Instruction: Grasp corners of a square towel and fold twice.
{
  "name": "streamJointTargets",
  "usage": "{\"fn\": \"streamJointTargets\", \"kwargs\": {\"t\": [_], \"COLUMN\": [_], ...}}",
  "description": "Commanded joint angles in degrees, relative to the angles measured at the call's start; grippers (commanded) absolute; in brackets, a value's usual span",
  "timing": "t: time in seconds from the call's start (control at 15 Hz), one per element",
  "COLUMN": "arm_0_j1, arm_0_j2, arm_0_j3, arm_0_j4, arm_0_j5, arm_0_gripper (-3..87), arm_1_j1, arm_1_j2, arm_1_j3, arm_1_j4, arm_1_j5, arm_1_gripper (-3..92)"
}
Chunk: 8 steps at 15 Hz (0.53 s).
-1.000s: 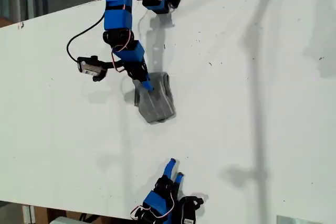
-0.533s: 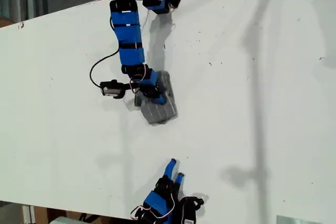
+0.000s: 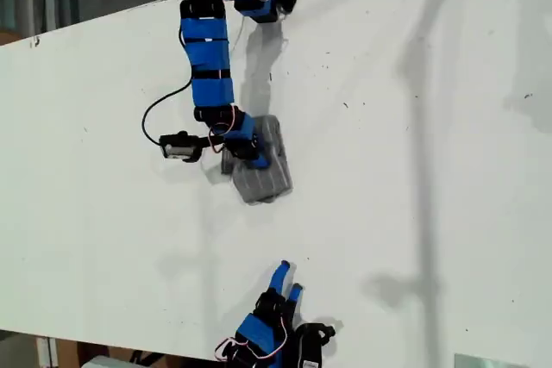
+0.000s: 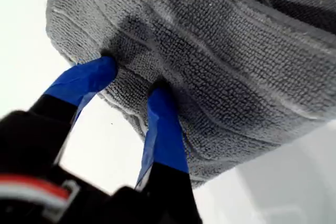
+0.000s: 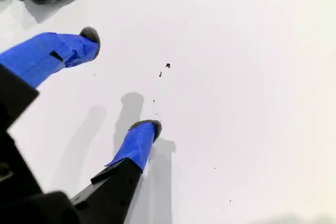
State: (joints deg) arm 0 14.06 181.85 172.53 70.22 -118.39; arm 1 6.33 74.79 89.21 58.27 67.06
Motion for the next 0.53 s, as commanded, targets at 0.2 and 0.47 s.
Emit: {"fn": "streamJointTargets", "kwargs": {"t": [0.2, 0.47], "arm_0_j1": [-0.8, -2.1], "arm_0_j2": [1.5, 7.0], "arm_0_j3": [-1.6, -0.5], "arm_0_j4": [1.8, 3.2], "arm_0_j5": [1.8, 4.7], "arm_0_gripper": [28.8, 29.2], "arm_1_j1": [3.7, 1.8], "arm_1_j2": [34.6, 82.1], "arm_1_j3": [2.5, 46.1], "arm_1_j4": [16.3, 9.8], "arm_1_j5": [-2.3, 6.9], "arm_1_gripper": [19.4, 17.9]}}
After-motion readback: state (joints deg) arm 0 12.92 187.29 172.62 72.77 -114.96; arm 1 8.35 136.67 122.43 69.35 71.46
